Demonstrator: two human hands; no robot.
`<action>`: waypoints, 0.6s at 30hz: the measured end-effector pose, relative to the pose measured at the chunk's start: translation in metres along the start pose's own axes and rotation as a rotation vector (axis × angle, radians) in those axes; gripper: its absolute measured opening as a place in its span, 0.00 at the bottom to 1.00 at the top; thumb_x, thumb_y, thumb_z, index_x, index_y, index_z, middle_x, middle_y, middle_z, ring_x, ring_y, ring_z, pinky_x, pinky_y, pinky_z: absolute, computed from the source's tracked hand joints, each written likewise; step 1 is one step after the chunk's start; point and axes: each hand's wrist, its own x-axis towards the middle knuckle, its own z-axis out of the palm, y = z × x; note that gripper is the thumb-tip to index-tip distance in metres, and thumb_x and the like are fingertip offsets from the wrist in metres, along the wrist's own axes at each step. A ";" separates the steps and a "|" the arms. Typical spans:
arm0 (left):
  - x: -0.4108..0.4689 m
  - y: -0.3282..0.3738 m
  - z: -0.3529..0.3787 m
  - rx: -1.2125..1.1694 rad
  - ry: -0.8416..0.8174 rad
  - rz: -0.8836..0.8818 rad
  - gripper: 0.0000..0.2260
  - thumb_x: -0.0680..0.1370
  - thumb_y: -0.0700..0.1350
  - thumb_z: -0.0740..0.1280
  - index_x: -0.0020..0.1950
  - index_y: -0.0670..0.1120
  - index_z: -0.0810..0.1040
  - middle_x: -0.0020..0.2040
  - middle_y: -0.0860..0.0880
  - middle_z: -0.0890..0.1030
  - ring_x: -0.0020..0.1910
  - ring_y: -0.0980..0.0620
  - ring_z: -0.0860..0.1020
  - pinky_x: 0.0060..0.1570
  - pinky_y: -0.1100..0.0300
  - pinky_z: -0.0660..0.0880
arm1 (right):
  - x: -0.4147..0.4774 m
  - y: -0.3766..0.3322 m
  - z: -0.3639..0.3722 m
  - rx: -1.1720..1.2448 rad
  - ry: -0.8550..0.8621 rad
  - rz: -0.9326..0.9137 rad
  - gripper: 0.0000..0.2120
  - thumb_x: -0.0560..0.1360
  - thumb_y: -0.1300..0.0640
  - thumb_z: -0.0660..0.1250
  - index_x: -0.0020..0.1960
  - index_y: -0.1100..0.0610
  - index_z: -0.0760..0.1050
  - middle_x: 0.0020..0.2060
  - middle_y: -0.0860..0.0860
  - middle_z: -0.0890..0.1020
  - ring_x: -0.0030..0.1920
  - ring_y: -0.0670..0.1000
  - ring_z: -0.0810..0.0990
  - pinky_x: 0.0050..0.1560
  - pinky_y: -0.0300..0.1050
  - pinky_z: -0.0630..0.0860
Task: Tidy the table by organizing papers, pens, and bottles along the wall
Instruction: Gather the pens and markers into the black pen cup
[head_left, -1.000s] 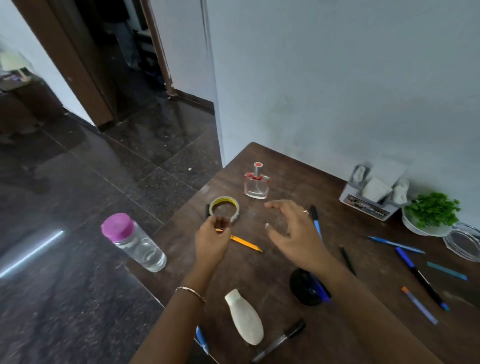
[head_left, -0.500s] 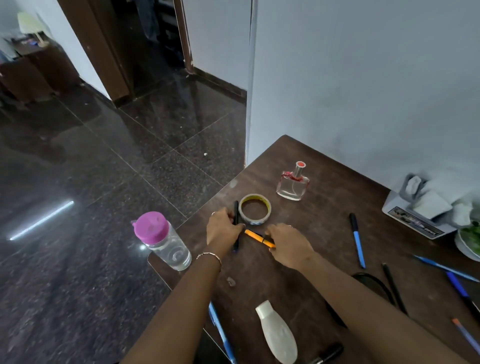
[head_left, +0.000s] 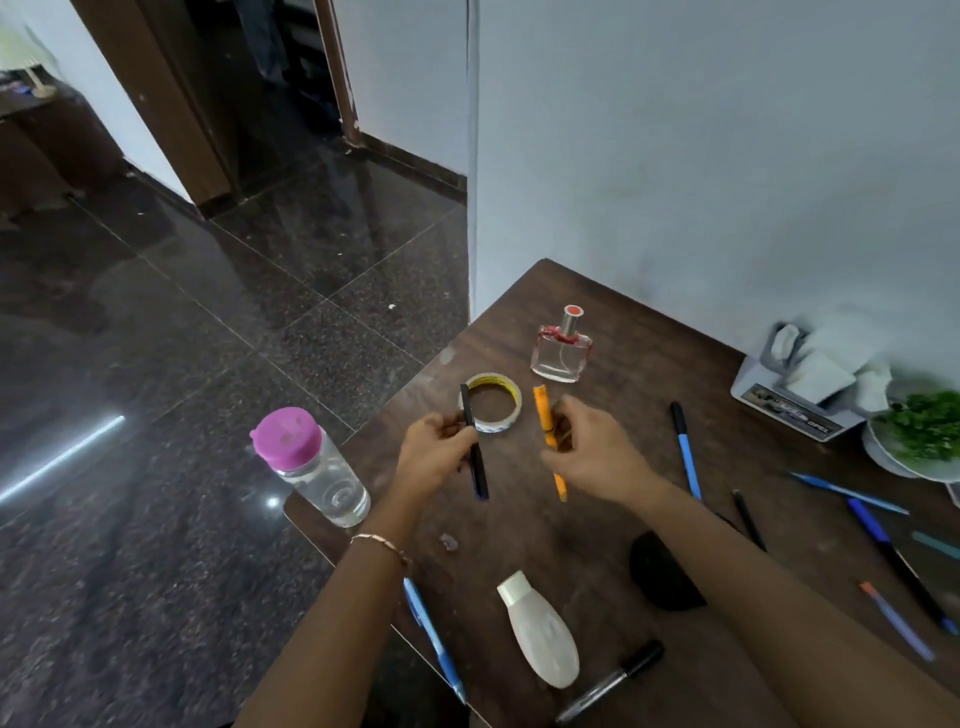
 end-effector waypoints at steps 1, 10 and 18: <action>-0.010 0.003 0.003 -0.066 -0.035 0.007 0.10 0.75 0.38 0.66 0.56 0.39 0.79 0.40 0.45 0.80 0.37 0.49 0.77 0.37 0.56 0.76 | -0.007 -0.001 -0.010 0.079 0.027 0.020 0.10 0.67 0.58 0.71 0.44 0.53 0.71 0.39 0.49 0.78 0.40 0.50 0.78 0.44 0.48 0.76; -0.091 0.044 0.053 -0.160 -0.401 0.053 0.07 0.79 0.37 0.63 0.52 0.45 0.80 0.40 0.47 0.79 0.26 0.54 0.75 0.21 0.66 0.69 | -0.091 0.034 -0.089 0.506 0.269 -0.020 0.41 0.70 0.68 0.70 0.73 0.43 0.57 0.43 0.56 0.81 0.42 0.55 0.83 0.47 0.49 0.80; -0.130 0.057 0.105 0.159 -0.394 0.293 0.10 0.71 0.34 0.73 0.51 0.42 0.82 0.41 0.47 0.83 0.37 0.57 0.79 0.38 0.69 0.76 | -0.154 0.081 -0.112 0.526 0.534 0.013 0.28 0.73 0.67 0.69 0.66 0.46 0.65 0.45 0.54 0.80 0.42 0.50 0.84 0.43 0.43 0.81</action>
